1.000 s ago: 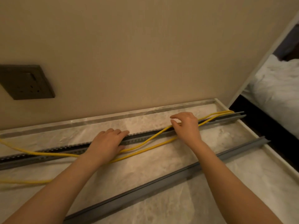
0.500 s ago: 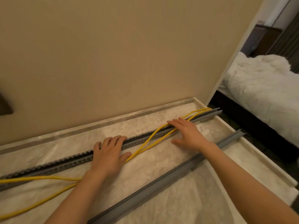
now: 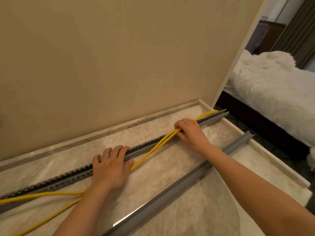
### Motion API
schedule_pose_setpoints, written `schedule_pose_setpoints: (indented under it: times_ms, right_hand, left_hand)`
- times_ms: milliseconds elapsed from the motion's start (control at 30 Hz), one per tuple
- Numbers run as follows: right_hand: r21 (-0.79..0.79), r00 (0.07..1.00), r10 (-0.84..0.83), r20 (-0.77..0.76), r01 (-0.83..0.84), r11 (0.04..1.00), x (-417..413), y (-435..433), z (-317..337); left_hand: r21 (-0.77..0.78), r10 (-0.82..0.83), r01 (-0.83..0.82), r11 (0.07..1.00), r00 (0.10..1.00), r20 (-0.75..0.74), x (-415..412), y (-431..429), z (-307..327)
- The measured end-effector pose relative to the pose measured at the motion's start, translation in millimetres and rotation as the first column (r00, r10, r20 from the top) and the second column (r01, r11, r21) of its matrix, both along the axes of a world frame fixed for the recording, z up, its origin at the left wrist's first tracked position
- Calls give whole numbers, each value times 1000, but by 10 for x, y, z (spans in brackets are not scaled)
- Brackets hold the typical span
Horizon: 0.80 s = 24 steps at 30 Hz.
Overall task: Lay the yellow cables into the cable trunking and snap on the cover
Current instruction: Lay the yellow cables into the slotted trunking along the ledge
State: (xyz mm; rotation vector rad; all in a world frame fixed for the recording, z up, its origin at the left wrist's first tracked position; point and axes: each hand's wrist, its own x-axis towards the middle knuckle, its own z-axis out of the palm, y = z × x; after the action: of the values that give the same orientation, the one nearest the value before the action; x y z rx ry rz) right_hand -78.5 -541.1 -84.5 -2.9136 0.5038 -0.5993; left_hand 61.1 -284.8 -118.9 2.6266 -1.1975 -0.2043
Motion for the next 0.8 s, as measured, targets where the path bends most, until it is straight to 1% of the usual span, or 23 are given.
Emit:
schedule_pose_setpoints:
  times_ms: [67,167,233,300,333,400,467,533,600,667,700,733,800]
  right_hand:
    - [-36,998,-62,30,63,997,-6,-36,26]
    - [-155,984,-159,79,170,973,-77,-194,35]
    - [-155,960,-261,104,275,949,-146,-352,53]
    - [-86,901,-411,139,424,901,-203,-510,51]
    - [-27,852,-500,157,510,860,-223,-583,51]
    - [145,719,-671,182,656,741,-239,-674,33]
    - [336,582,-792,185,719,608,-230,-733,29]
    - [543,468,-868,165,692,477,-203,-778,37]
    - [730,328,-934,139,604,320,-162,-823,79]
    - [834,178,-978,106,520,184,-134,-861,126]
    - [879,134,-986,97,454,148,-127,-878,152]
    - [932,115,-987,111,332,143,-117,-903,169]
    - [986,114,-980,162,8,164,-83,-931,192]
  left_hand:
    - [14,-3,3,1000,1000,0,-8,-10,7]
    - [25,-2,2,1000,1000,11,-26,-1,10]
    - [26,3,-4,1000,999,37,-40,-3,14]
    - [30,6,-7,1000,999,54,-55,4,22]
    - [33,7,-8,999,999,54,-61,-4,28]
    - [45,12,-15,999,998,57,-73,0,35]
    - [53,19,-23,998,997,69,-83,2,39]
    - [54,28,-32,998,997,76,-90,7,38]
    - [57,40,-44,997,996,75,-91,1,32]
    - [62,57,-61,996,996,65,-90,-8,23]
    - [66,62,-66,996,996,60,-89,-12,18]
    - [70,63,-67,995,996,60,-90,-13,17]
    - [72,67,-71,995,996,62,-96,-14,17]
